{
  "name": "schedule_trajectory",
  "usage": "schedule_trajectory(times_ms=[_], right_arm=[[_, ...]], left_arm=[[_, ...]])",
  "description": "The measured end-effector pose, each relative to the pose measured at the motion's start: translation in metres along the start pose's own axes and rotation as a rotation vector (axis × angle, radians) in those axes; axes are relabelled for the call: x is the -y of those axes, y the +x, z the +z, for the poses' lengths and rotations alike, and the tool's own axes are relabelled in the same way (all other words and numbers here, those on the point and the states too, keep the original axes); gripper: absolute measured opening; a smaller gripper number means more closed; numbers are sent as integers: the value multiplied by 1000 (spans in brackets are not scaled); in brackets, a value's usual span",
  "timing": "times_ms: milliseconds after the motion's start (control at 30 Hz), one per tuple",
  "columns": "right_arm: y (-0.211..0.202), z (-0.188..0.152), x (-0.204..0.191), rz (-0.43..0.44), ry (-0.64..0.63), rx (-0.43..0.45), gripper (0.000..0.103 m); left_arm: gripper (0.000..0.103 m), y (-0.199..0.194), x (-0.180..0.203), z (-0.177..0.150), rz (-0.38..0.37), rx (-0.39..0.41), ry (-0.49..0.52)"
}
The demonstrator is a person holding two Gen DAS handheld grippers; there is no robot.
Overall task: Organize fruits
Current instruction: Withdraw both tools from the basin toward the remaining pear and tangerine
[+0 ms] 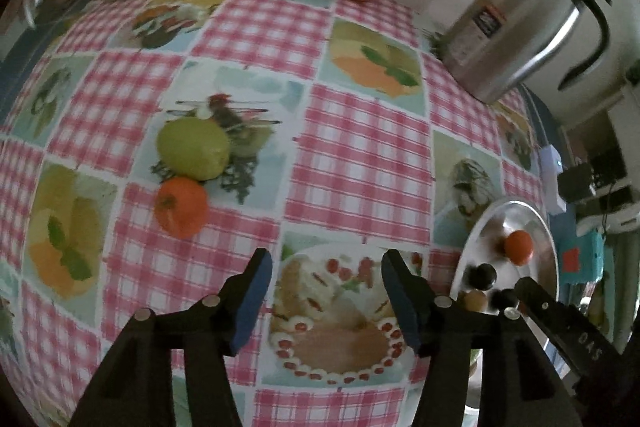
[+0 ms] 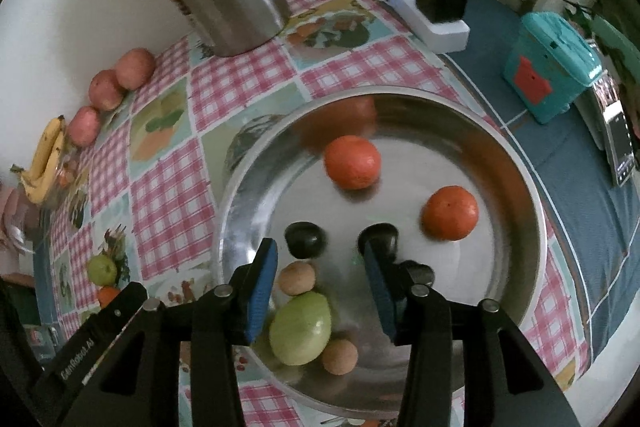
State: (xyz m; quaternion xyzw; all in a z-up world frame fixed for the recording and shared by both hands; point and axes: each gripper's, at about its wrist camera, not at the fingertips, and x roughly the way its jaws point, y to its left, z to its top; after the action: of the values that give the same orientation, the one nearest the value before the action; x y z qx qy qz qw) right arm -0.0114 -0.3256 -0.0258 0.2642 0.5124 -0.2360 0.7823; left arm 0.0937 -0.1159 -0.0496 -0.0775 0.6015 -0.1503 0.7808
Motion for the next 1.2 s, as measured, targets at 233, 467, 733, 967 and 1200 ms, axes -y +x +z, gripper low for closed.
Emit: schedule_trajectory(times_ms=[233, 467, 733, 967, 1200], right_arm=[[-1, -3, -14, -4, -38, 7, 56], [0, -5, -18, -24, -57, 12, 77], [0, -5, -18, -33, -62, 22, 93], [-1, -4, -22, -35, -87, 41, 94], [1, -5, -25, -33, -91, 47, 95]], left_arm=[[73, 0, -19, 3, 5, -16, -67], [94, -2, -26, 3, 72, 3, -82], [103, -9, -27, 3, 133, 59, -42], [103, -18, -28, 6, 182, 108, -14], [103, -28, -37, 11, 207, 157, -17]])
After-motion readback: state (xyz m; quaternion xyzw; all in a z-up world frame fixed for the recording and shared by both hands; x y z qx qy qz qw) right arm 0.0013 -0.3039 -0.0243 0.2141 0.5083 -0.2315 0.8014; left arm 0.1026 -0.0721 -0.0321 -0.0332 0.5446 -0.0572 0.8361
